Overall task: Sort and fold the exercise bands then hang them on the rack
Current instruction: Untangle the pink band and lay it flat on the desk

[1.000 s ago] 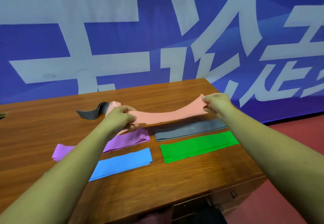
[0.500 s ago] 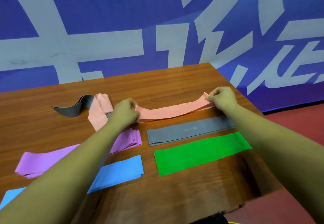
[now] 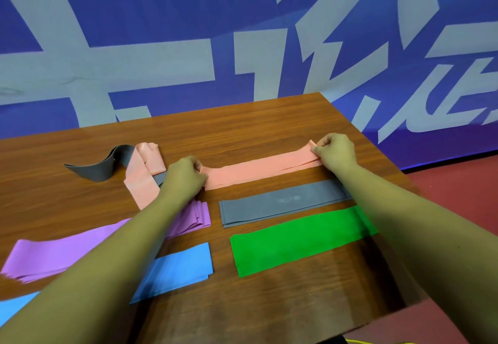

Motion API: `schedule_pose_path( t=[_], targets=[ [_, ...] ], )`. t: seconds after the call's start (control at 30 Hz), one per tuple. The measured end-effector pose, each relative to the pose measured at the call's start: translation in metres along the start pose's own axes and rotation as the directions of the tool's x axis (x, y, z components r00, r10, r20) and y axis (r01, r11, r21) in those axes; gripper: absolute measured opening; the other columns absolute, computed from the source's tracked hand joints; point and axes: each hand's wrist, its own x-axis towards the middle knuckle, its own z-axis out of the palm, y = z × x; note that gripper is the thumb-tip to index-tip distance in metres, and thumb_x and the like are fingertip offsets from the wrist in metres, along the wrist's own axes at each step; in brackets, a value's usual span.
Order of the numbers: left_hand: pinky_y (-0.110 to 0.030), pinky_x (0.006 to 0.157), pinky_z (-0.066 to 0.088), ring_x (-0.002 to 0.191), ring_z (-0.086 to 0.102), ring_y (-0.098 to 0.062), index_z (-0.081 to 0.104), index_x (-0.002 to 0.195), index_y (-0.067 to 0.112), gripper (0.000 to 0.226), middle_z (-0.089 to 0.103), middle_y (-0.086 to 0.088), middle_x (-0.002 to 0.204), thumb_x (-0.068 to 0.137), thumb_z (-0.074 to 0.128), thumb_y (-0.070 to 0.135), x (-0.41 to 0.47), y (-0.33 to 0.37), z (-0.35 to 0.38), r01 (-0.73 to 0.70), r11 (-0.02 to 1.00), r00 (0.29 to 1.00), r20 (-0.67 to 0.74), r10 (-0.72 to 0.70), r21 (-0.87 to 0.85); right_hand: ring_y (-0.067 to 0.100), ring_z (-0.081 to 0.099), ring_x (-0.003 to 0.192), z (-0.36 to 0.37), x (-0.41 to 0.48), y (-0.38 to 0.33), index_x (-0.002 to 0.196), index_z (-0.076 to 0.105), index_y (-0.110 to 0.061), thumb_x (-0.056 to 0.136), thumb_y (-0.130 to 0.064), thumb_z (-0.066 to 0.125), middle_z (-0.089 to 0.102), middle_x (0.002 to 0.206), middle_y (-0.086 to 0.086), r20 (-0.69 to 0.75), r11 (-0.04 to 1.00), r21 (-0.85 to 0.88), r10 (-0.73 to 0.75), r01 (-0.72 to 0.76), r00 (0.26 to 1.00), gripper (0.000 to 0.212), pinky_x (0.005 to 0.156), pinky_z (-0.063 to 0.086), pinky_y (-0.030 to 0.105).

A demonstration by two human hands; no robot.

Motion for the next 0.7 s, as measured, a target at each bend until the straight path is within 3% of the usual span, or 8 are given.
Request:
schedule_pose_path(
  t=[0.1,0.23,0.33,0.47,0.6,0.7],
  targets=[
    [-0.027,0.068,0.039,0.084,0.063,-0.03,0.06,0.08,0.013,0.01,0.067,-0.007,0.079,0.077,0.065,0.005,0.002,0.0,0.001,-0.027,0.999,1.0,0.006,0.027,0.043,0.02,0.062,0.081,0.008,-0.001,0.002,0.08,0.065,-0.013,0.088,-0.02,0.07,0.067,0.084,0.003,-0.027,0.997,-0.066,-0.028,0.026,0.999,0.011,0.063,0.041,0.027],
    [-0.026,0.069,0.04,0.08,0.062,-0.027,0.062,0.086,0.013,0.013,0.067,-0.006,0.079,0.077,0.069,0.007,0.006,-0.001,0.001,0.022,0.998,1.0,-0.016,-0.023,-0.066,0.019,0.062,0.08,0.008,0.0,-0.001,0.082,0.065,-0.014,0.09,-0.027,0.066,0.067,0.084,0.004,-0.091,0.996,-0.081,-0.029,0.021,0.995,0.016,0.061,0.044,0.026],
    [-0.029,0.071,0.041,0.088,0.062,-0.03,0.056,0.092,0.013,0.023,0.067,-0.007,0.085,0.076,0.072,0.012,0.007,-0.006,0.007,-0.003,1.0,0.999,0.035,0.002,0.026,0.029,0.063,0.093,0.008,-0.002,0.006,0.088,0.065,-0.014,0.089,-0.029,0.066,0.069,0.093,0.008,-0.065,0.978,-0.209,-0.028,0.014,0.997,0.015,0.078,0.053,0.037],
    [-0.032,0.074,0.038,0.089,0.054,-0.03,0.055,0.094,0.008,0.021,0.06,-0.014,0.094,0.078,0.067,0.011,0.003,-0.004,0.001,-0.153,0.984,0.987,-0.034,0.157,0.085,0.034,0.051,0.113,0.006,-0.014,-0.002,0.114,0.061,-0.008,0.09,-0.02,0.06,0.058,0.117,0.016,-0.089,0.93,-0.36,-0.108,0.069,0.99,0.027,0.097,0.045,0.043],
    [-0.027,0.071,0.035,0.081,0.055,-0.022,0.06,0.089,0.012,0.007,0.061,-0.004,0.086,0.083,0.061,0.009,-0.005,-0.01,-0.034,-0.227,0.974,0.964,-0.137,0.229,0.027,0.036,0.053,0.11,0.015,-0.029,-0.037,0.112,0.062,-0.006,0.085,-0.02,0.057,0.056,0.115,0.018,0.011,0.922,-0.303,-0.25,0.241,0.968,0.031,0.097,0.046,0.044],
    [-0.026,0.071,0.033,0.079,0.052,-0.018,0.061,0.09,0.011,0.008,0.06,-0.001,0.087,0.083,0.06,0.008,-0.013,-0.035,-0.065,-0.21,0.976,0.951,-0.219,0.218,0.059,0.03,0.056,0.101,0.037,-0.053,-0.075,0.107,0.066,-0.009,0.083,-0.019,0.06,0.057,0.11,0.013,0.14,0.93,-0.161,-0.31,0.331,0.94,0.026,0.093,0.046,0.036]
  ],
)
